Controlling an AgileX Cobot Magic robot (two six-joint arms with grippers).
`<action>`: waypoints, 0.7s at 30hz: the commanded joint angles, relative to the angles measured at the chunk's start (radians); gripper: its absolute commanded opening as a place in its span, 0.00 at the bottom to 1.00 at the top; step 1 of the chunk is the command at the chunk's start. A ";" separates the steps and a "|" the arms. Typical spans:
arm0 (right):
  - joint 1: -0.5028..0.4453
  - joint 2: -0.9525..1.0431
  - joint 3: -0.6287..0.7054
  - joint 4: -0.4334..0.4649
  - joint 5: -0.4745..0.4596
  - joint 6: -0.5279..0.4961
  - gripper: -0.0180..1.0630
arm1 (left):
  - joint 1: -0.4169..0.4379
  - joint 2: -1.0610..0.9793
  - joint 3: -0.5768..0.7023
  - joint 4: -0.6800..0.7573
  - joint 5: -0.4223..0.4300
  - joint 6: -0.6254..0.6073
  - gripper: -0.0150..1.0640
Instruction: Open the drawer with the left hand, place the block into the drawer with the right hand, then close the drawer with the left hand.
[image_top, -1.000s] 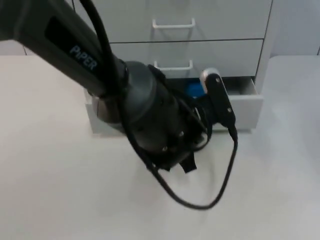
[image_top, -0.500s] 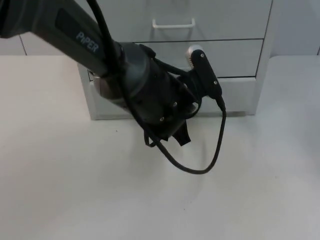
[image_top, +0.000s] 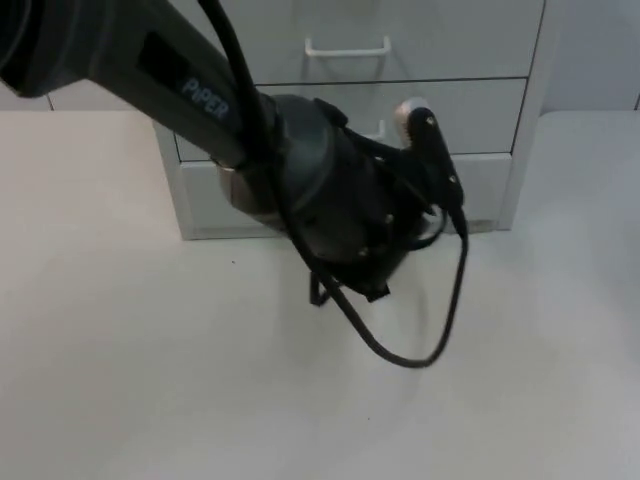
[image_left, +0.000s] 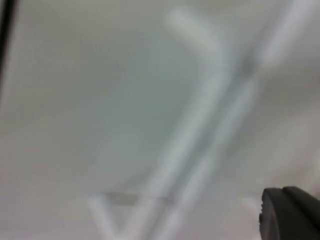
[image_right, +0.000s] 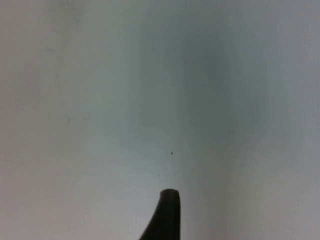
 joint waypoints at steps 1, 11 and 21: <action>-0.007 -0.009 0.003 0.000 -0.011 -0.013 0.71 | -0.037 -0.030 0.002 -0.100 -0.003 0.076 0.01; -0.007 -0.009 0.003 0.000 -0.008 -0.018 0.71 | -0.177 -0.213 0.055 -0.574 -0.032 0.458 0.01; -0.007 -0.009 0.003 0.004 -0.005 -0.018 0.71 | -0.092 -0.337 0.055 -1.201 -0.051 1.002 0.01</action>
